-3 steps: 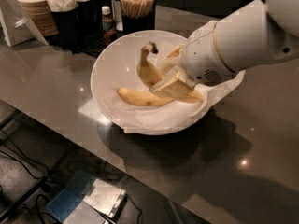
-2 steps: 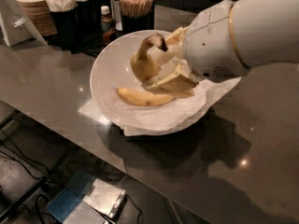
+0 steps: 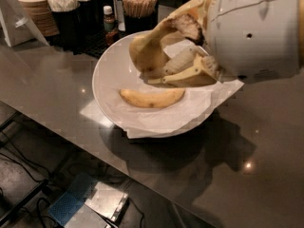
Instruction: Pick banana from white bowl
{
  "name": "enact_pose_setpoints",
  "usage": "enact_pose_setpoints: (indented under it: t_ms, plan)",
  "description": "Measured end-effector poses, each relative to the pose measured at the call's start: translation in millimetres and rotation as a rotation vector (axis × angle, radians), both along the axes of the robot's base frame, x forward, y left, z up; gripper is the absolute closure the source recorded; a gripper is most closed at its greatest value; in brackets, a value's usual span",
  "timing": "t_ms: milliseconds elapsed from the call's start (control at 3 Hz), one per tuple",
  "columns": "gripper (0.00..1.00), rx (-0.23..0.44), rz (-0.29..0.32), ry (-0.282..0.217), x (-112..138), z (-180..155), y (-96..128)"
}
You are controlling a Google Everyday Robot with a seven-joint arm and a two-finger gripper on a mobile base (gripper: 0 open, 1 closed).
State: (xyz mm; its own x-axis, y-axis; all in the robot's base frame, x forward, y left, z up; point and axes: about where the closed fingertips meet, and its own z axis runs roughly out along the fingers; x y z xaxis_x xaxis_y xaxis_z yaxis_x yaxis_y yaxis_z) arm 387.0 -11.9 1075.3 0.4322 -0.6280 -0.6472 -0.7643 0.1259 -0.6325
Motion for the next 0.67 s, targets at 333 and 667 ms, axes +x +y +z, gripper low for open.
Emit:
enact_pose_setpoints:
  t_ms: [333,667]
  plan:
    - [1.00,-0.005,0.023,-0.044,-7.6,13.5,9.8]
    - [1.00,-0.005,0.023,-0.044,-7.6,13.5,9.9]
